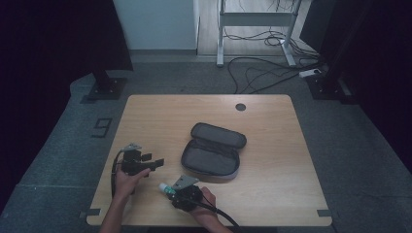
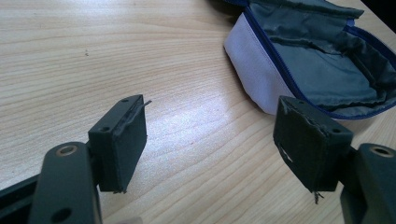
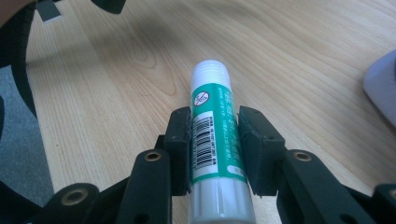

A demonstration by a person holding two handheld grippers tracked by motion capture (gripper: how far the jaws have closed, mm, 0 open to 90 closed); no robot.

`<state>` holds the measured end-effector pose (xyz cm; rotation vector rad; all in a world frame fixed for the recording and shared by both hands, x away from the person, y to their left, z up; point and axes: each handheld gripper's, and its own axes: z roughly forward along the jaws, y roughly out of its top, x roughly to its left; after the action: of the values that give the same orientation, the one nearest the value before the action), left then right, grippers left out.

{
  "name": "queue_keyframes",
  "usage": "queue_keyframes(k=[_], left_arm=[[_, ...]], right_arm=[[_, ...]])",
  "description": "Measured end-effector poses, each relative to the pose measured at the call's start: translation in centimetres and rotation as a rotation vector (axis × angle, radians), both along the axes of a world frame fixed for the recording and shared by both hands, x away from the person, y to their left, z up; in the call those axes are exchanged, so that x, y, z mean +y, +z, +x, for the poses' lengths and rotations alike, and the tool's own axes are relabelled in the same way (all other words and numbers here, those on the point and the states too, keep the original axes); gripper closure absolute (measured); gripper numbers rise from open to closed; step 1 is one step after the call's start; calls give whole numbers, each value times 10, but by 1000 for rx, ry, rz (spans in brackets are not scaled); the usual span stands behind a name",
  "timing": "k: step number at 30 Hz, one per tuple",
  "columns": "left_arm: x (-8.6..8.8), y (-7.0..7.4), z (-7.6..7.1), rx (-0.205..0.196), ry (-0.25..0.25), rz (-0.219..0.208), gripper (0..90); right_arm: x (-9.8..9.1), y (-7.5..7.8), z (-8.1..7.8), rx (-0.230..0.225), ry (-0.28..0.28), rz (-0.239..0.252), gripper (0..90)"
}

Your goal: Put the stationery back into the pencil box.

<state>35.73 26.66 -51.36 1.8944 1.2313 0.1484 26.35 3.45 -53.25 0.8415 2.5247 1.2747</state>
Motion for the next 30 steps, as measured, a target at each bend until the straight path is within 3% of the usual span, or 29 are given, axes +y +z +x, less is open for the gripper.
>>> queue_keyframes(k=[17, 30], left_arm=[[-1, -3, 1, 7, -2, 14, 260], [-2, -5, 1, 11, -4, 20, 261]], right_arm=[[-18, 12, 0, -14, 2, 57, 649], [-35, 24, 4, -31, -30, 95, 650]])
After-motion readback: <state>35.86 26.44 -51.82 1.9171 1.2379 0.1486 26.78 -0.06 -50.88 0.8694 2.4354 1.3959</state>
